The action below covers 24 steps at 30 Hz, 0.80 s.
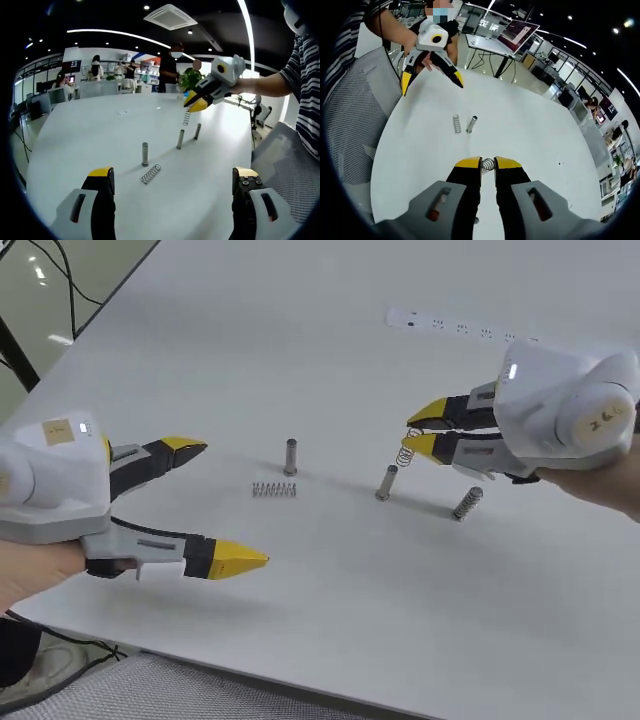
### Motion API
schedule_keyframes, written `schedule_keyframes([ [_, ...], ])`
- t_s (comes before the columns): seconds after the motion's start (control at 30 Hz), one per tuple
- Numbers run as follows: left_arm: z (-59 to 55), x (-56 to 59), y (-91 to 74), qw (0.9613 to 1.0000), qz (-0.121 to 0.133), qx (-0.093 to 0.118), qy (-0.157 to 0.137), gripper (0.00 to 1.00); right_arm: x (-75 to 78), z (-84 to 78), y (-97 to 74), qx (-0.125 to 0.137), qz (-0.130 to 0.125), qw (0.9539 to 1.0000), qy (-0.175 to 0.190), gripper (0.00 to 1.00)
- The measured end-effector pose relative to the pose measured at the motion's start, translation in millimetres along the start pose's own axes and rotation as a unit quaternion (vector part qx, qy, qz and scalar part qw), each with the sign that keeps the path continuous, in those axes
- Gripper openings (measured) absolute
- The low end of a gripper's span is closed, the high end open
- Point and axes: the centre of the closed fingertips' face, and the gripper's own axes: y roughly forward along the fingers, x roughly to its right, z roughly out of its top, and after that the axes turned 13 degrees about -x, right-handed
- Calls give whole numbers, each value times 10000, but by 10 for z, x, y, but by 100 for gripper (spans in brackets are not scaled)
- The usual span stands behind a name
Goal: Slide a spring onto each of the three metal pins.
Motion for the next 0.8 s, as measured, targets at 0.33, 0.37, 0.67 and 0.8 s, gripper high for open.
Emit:
schedule_keyframes([
  [0.33, -13, 3, -4, 10000, -1, -29, 2, 97, -19, 7, 36, -6, 20, 10000, 67, 11],
  [0.37, -18, 3, -2, 10000, -5, -38, -3, 97, -16, 8, 40, -5, 10, 10000, 64, 11],
  [0.67, -13, -10, 2, 10000, -5, -36, -9, 97, -18, 10, 91, -11, 50, 9999, 99, 11],
  [0.8, -10, -3, 4, 10000, -25, -28, -17, 97, -26, 2, 116, -27, 65, 9999, 104, 11],
])
